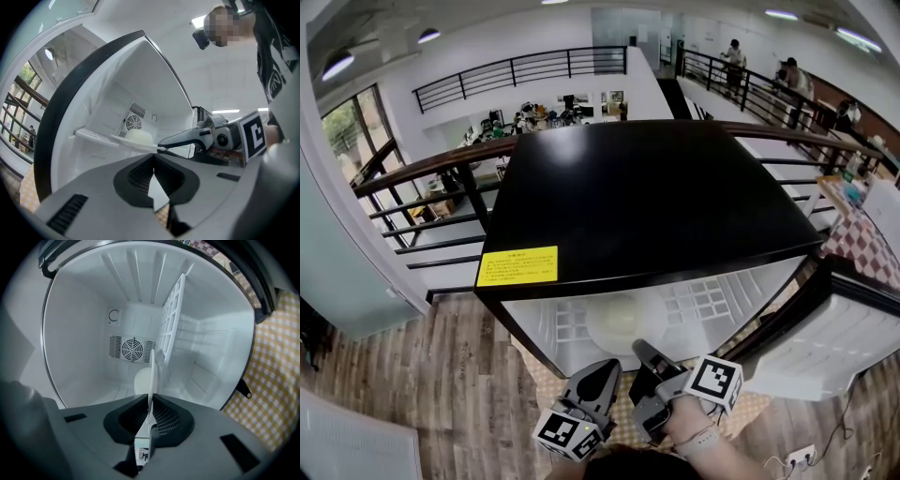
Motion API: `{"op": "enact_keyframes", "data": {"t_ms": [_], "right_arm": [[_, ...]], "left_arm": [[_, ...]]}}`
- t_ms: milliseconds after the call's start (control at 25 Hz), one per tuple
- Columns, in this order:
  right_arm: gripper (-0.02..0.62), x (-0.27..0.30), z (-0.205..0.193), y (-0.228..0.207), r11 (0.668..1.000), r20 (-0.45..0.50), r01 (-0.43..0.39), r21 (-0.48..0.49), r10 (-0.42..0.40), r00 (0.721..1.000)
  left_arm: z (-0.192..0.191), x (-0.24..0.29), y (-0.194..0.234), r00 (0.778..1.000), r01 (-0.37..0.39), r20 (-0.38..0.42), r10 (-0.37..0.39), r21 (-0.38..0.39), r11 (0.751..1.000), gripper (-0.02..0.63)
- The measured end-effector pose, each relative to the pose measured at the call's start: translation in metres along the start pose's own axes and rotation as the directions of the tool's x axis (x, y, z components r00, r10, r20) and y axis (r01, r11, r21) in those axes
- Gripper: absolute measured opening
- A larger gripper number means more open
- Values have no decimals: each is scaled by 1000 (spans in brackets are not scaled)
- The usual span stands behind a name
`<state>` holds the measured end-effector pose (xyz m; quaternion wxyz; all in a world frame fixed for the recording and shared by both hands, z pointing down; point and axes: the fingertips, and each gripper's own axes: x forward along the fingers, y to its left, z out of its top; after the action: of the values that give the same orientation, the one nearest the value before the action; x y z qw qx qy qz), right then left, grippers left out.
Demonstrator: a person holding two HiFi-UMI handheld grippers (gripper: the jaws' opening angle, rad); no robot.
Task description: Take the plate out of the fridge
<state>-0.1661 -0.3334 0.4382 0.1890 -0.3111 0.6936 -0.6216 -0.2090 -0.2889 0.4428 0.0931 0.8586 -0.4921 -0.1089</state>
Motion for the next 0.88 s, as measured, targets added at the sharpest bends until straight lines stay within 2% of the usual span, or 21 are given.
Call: {"op": "enact_keyframes", "data": {"t_ms": [160,400,520,640,880], "right_arm": [[54,-8,7,-5,1000,18,-3,3,3,1000],[55,-6,6,-2,999,34,-21,-47,22,999],[58,-2,3,-2,997,15,-29,-68,30,999],[89,4,-5,-3,996,-20,-38,-83,36,999],[97,19,-13,-3,998,-26,-51,-33,50,998]], "left_arm": [[-3,1,-4,1000,10,-7,-10,3,1000,8],[-3,3,-8,1000,22,-11,-22,-6,1000,8],[-7,2,-8,1000,22,-15,-22,-6,1000,8],[-9,1,-8,1000,22,-18,-22,-7,1000,8],[-7,-5,-3,1000,-1,-17,1,-14,1000,8]]}}
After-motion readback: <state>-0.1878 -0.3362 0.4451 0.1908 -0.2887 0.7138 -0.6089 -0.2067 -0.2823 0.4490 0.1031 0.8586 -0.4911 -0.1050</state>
